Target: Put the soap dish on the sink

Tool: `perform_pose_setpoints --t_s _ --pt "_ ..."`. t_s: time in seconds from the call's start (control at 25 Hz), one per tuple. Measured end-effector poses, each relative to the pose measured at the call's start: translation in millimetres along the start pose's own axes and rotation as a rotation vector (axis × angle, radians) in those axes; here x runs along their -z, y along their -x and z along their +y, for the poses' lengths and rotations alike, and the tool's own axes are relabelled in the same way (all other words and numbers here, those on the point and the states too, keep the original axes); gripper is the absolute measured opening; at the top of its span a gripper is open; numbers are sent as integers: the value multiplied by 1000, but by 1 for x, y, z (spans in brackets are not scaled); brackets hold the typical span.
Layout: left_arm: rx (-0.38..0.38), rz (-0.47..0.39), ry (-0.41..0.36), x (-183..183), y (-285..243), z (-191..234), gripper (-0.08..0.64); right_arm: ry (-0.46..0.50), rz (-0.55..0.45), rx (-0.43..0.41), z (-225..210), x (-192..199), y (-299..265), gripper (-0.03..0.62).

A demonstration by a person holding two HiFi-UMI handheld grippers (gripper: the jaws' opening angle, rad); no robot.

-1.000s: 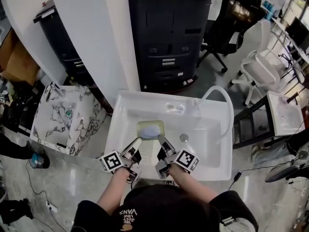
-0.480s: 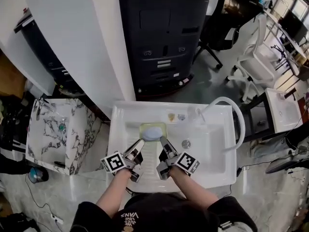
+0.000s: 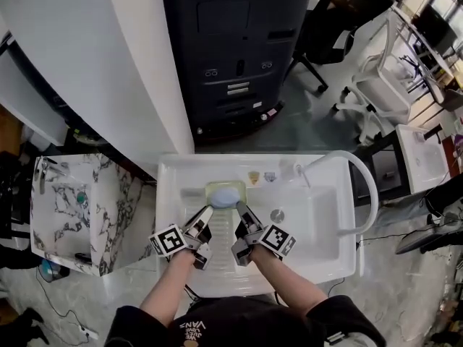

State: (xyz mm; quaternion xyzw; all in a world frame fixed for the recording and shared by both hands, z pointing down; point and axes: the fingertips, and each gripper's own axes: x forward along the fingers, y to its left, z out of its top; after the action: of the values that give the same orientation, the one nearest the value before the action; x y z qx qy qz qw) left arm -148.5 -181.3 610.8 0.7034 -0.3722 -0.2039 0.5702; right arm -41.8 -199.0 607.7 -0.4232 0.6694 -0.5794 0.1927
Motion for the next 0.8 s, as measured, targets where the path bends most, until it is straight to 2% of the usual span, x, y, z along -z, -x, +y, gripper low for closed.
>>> perform_pose_setpoints --t_s 0.24,0.48,0.8 --pt "-17 4 18 -5 -11 18 126 -13 -12 30 -16 -1 -13 89" --pt "-17 -17 77 -13 -22 29 125 -33 -39 52 -25 -5 -26 89" --pt "-55 -29 130 -16 -26 41 125 -41 -53 64 -30 -9 -34 89"
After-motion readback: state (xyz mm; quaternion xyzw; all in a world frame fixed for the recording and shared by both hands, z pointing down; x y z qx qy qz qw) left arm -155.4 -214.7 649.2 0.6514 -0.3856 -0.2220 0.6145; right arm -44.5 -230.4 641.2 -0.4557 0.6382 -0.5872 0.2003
